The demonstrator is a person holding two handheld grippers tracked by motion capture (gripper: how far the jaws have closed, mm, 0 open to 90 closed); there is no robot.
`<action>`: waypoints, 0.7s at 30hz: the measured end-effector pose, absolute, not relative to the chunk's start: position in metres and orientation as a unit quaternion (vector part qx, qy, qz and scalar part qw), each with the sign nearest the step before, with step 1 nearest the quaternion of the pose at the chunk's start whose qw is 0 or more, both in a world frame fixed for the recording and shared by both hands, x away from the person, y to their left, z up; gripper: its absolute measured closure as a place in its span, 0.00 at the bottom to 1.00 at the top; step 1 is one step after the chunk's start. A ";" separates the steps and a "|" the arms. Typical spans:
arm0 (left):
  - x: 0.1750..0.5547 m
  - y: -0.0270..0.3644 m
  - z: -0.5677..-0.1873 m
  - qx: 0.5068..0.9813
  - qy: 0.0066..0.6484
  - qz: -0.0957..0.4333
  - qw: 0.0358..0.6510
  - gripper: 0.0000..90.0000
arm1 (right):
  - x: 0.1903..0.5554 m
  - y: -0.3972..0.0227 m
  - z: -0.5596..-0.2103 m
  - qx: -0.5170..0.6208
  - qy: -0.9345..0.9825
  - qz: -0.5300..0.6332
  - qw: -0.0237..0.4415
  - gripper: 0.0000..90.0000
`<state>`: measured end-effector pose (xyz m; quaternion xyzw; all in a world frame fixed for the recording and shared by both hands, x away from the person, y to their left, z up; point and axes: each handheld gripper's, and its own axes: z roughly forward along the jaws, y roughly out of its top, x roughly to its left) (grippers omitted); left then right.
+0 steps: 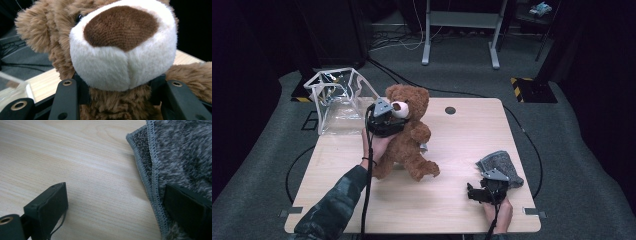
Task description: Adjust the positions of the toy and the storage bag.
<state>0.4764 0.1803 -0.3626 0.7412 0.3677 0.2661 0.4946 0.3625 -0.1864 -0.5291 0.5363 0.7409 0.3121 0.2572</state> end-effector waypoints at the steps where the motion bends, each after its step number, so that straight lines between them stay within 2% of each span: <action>1: 0.476 0.185 -0.362 0.744 0.367 0.260 0.494 0.57 | 0.363 -0.186 -0.529 0.536 0.741 0.312 0.257 0.06; 21: 0.449 0.259 -0.354 0.750 0.396 0.249 0.468 0.57 | 0.363 -0.187 -0.529 0.535 0.742 0.310 0.259 0.06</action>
